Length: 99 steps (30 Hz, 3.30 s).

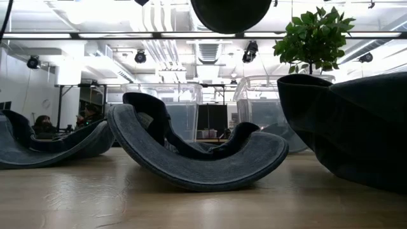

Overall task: Pick & Place hat
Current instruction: Put the green cap into the right transparent bin

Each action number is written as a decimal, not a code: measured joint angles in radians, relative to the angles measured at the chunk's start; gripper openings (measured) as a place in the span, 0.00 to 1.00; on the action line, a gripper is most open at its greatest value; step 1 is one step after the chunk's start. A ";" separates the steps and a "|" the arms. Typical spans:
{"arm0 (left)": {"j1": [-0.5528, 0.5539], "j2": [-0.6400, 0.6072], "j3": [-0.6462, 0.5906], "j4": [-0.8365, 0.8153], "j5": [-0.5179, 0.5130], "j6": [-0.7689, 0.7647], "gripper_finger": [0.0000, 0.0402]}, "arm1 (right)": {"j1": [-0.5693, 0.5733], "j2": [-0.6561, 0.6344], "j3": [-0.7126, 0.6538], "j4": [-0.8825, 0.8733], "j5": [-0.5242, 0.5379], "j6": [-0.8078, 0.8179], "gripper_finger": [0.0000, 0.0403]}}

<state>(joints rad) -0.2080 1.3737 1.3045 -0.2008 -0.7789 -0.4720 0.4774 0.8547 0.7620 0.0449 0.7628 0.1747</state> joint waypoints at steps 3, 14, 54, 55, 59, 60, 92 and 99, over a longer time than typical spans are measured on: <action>0.010 0.009 0.013 0.001 -0.008 0.045 0.01 | 0.000 0.032 0.035 -0.001 0.087 -0.034 0.48; 0.017 0.015 0.027 0.017 -0.041 0.079 0.01 | -0.041 0.185 0.193 -0.001 0.213 -0.147 0.48; 0.018 0.012 0.054 0.016 -0.010 0.048 0.04 | -0.181 0.310 0.378 -0.146 0.207 -0.148 0.03; 0.018 0.012 0.053 0.015 -0.008 0.046 0.05 | -0.181 0.310 0.377 -0.146 0.207 -0.148 0.03; 0.018 0.012 0.053 0.014 0.016 0.046 0.07 | -0.187 0.309 0.377 -0.147 0.209 -0.126 0.03; 0.018 0.011 0.053 0.014 0.031 0.046 0.07 | -0.188 0.308 0.377 -0.148 0.209 -0.125 0.03; 0.057 0.000 0.052 -0.079 0.197 0.156 0.08 | -0.190 0.293 0.373 -0.226 0.205 0.002 0.02; 0.066 -0.001 0.050 -0.091 0.189 0.168 0.08 | -0.190 0.293 0.373 -0.228 0.204 0.002 0.02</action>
<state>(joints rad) -0.1424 1.3727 1.3544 -0.2916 -0.5897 -0.3044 0.2874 1.1473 1.1347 -0.1829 0.9672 0.1772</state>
